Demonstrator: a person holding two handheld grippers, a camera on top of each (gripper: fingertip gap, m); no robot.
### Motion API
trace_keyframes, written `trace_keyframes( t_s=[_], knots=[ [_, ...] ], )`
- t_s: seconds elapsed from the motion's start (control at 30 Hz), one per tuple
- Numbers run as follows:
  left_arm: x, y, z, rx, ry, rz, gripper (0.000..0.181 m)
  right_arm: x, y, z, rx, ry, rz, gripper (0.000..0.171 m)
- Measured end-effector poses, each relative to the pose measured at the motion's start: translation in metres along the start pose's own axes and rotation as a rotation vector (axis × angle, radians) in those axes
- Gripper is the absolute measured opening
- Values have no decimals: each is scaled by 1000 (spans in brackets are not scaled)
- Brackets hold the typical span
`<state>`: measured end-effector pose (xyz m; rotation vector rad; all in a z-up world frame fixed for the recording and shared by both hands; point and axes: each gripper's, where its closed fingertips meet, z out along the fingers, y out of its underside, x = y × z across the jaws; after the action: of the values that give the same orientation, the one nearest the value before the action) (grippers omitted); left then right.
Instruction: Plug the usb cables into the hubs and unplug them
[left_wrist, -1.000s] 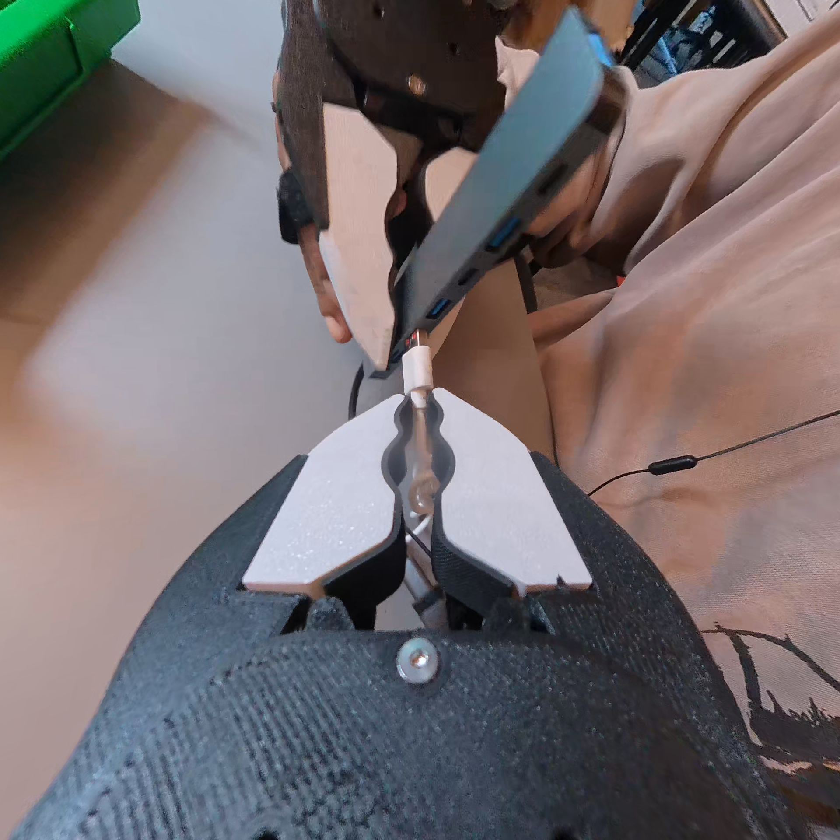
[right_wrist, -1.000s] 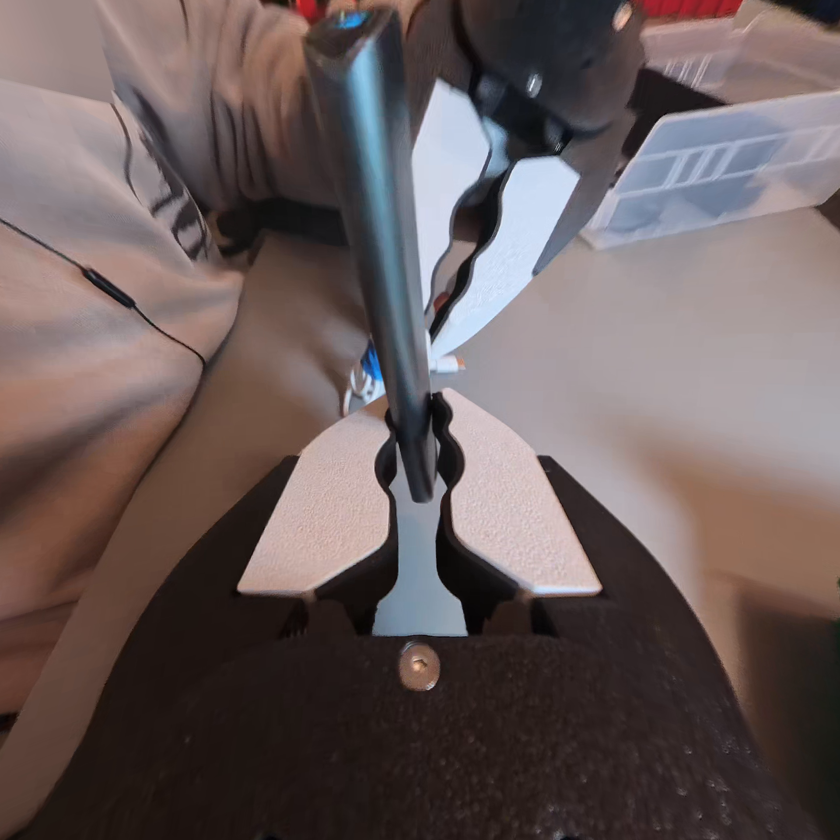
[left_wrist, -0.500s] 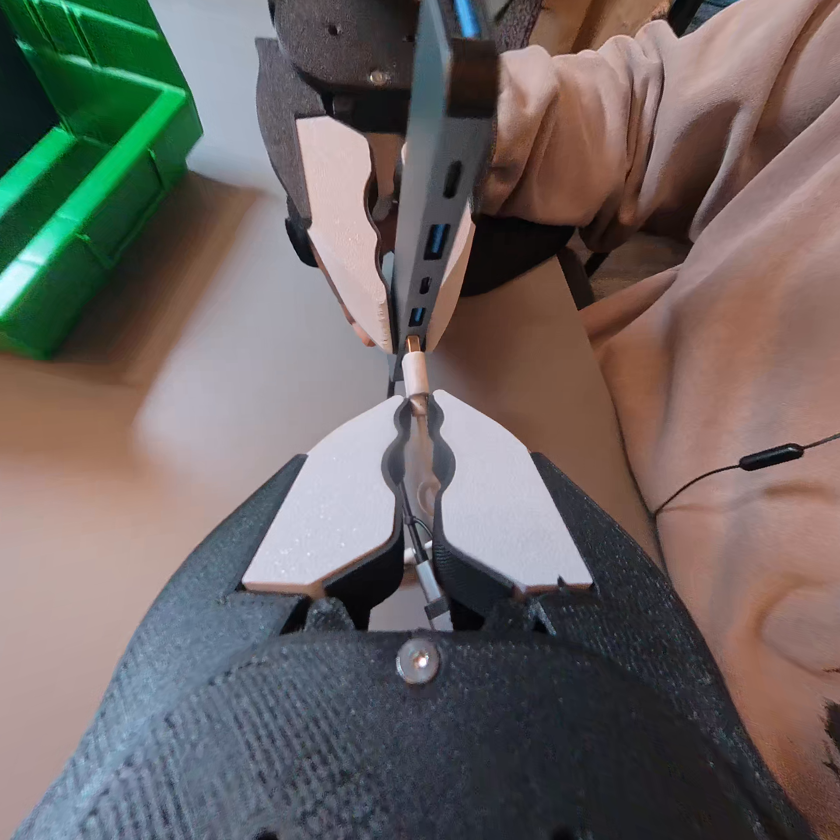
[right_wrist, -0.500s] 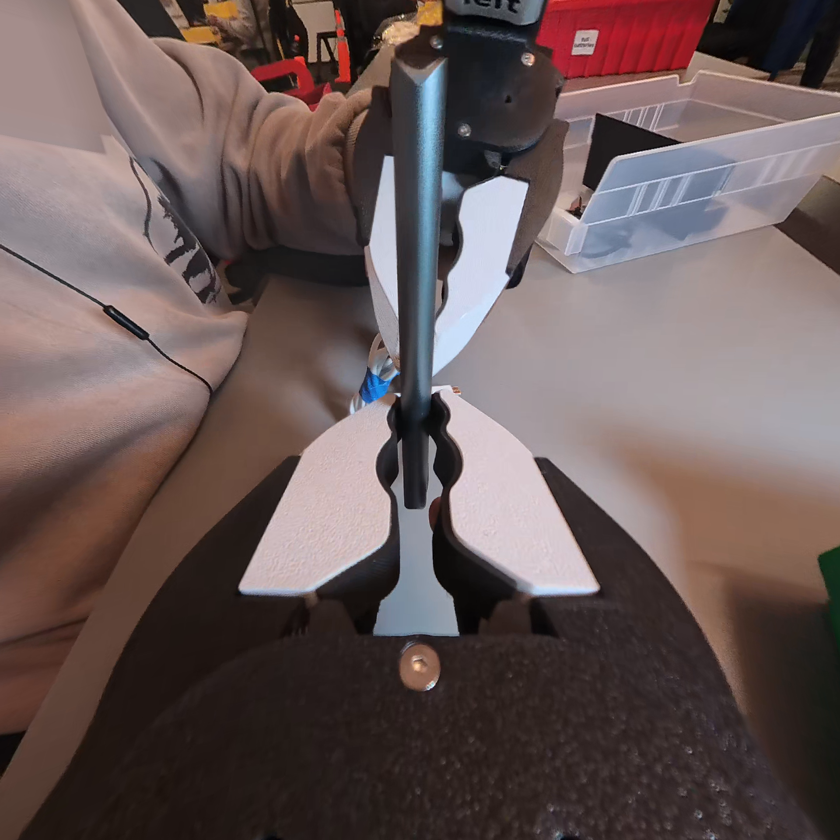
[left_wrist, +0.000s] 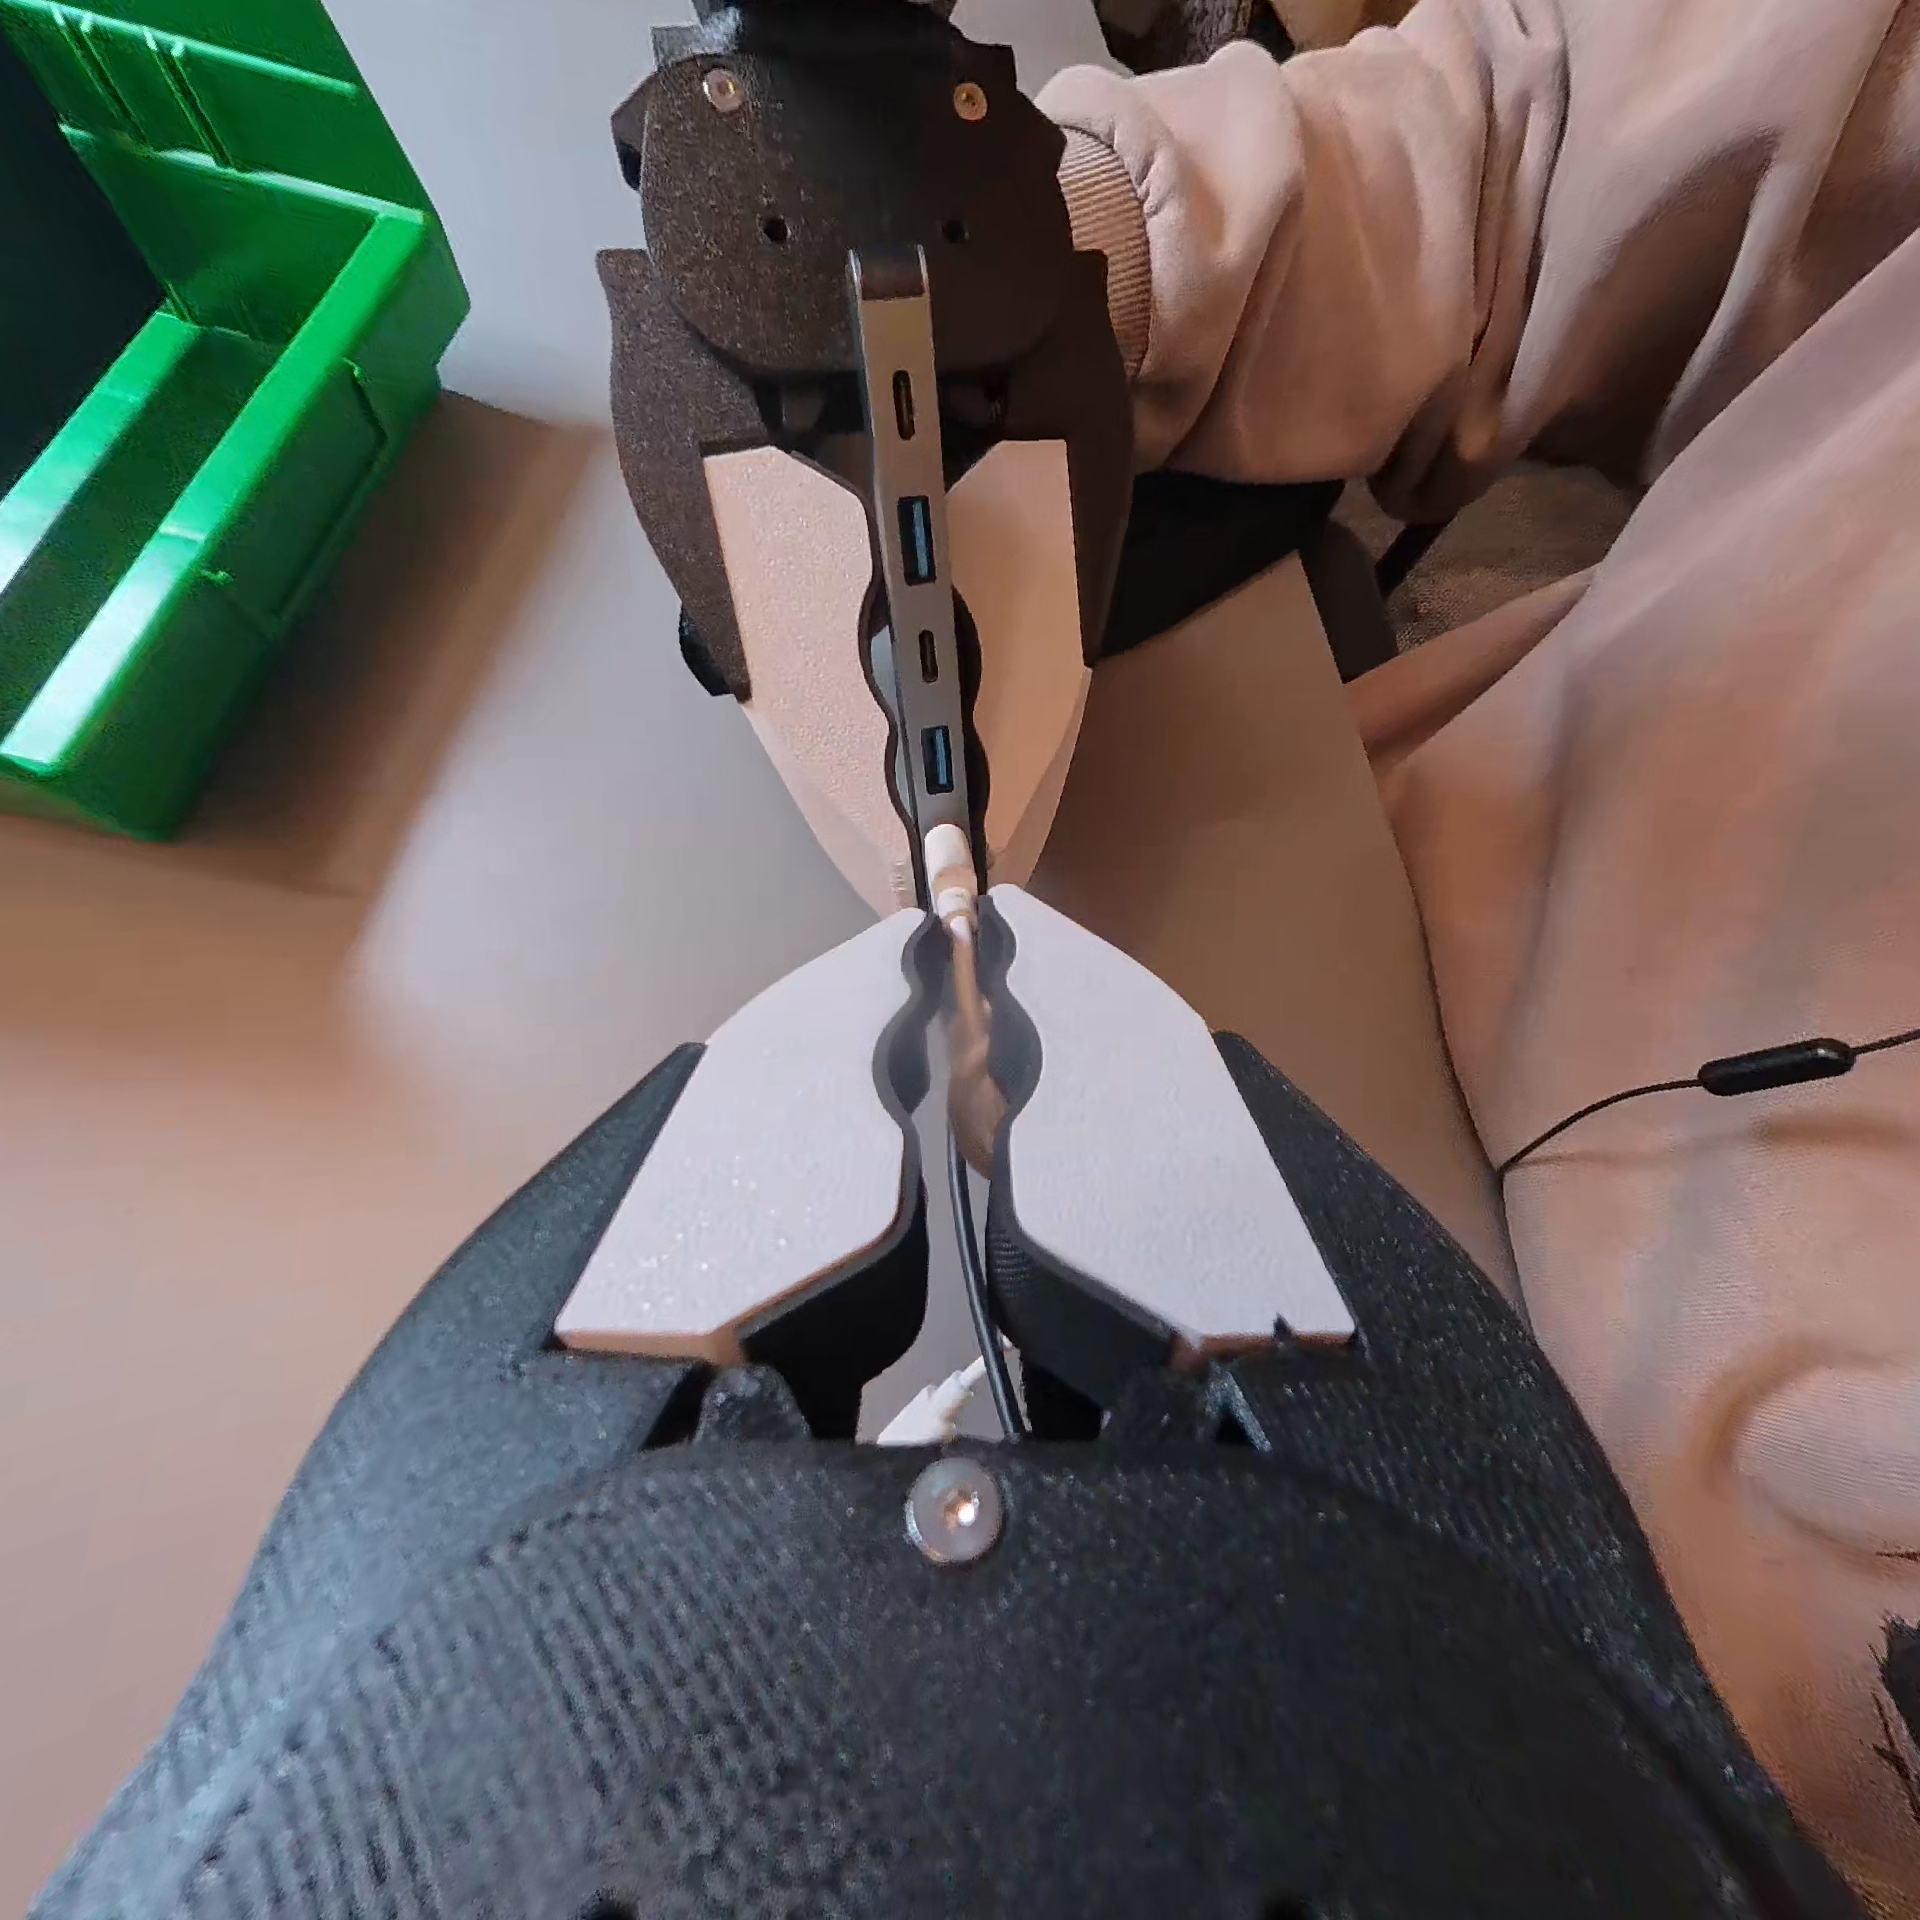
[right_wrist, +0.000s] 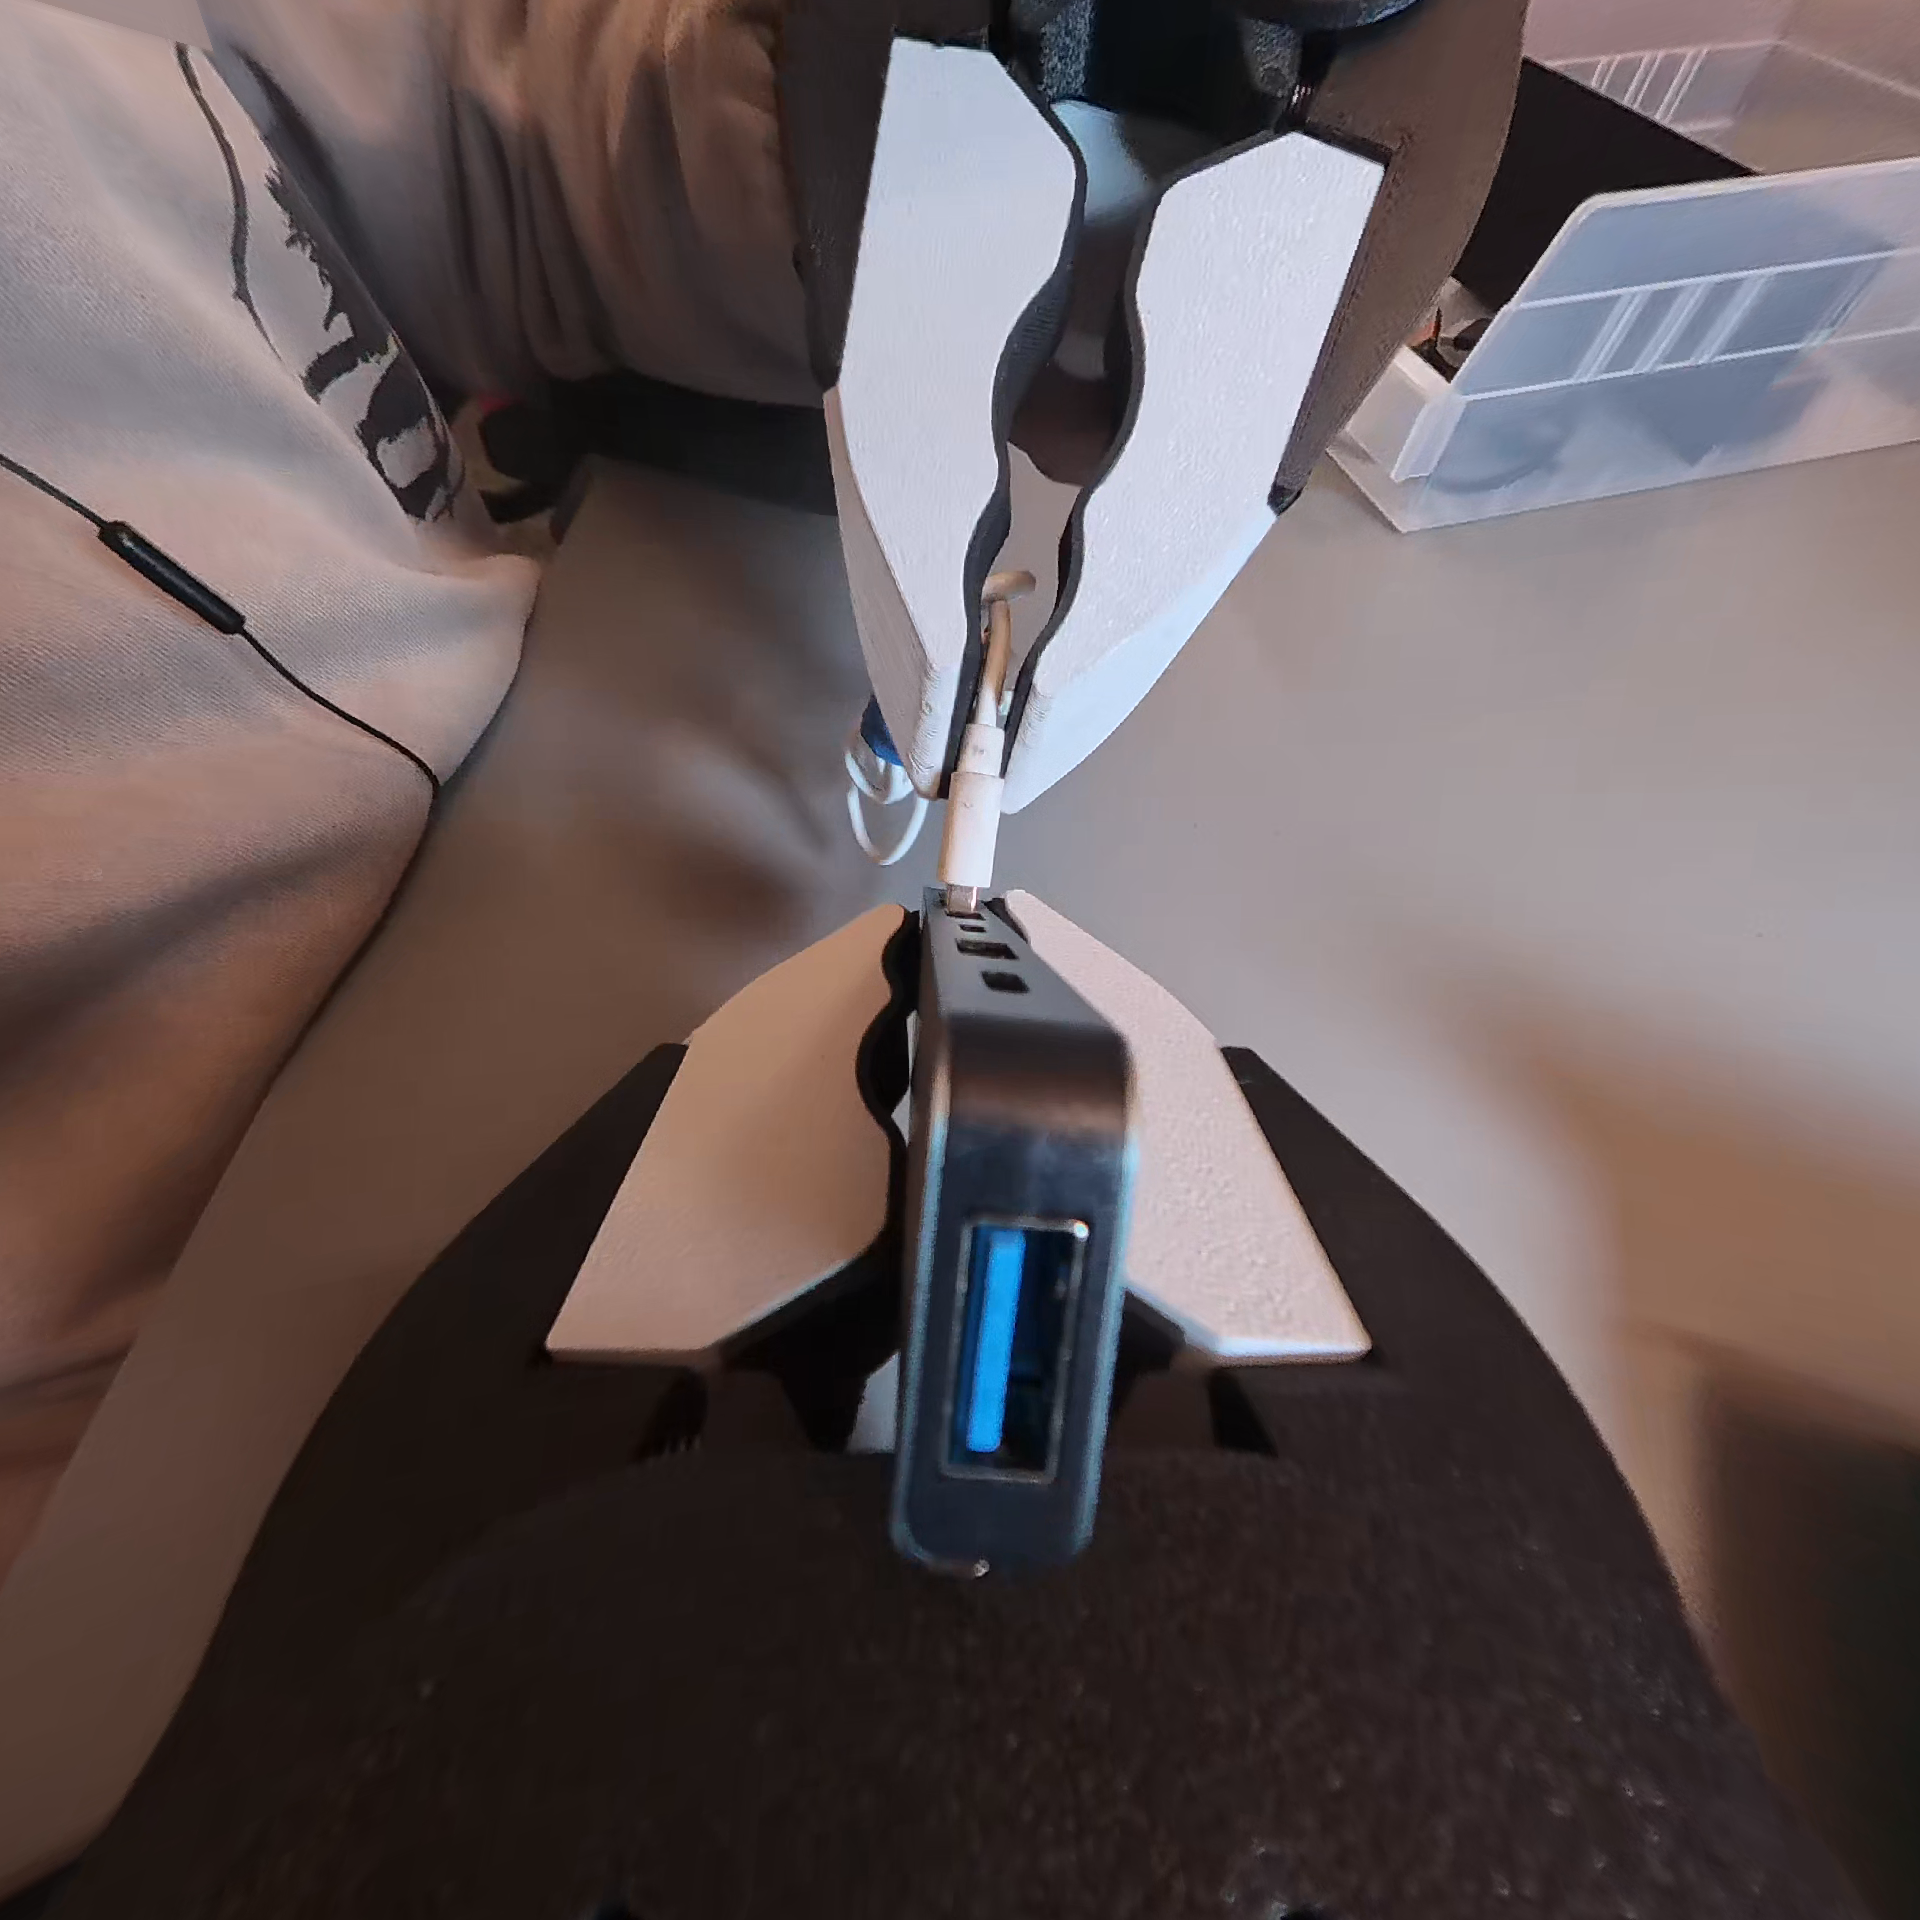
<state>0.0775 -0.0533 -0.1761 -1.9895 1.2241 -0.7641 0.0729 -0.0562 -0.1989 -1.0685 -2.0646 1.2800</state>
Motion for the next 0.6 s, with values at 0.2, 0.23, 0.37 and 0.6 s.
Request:
trace_keyframes(
  t_s=[0.2,0.23,0.37,0.6],
  knots=[
    [4,9,5,-71,-23,44,5,-3,5,4,-52,3,-14,8],
    [4,10,5,-79,-25,50,5,-4,6,5,-62,-8,-10,8],
    [1,18,12,-113,-49,75,6,-1,16,6,-111,20,-17,10],
    [-12,-7,-18,78,-92,120,6,16,-25,-15,93,193,-84,15]
  ],
)
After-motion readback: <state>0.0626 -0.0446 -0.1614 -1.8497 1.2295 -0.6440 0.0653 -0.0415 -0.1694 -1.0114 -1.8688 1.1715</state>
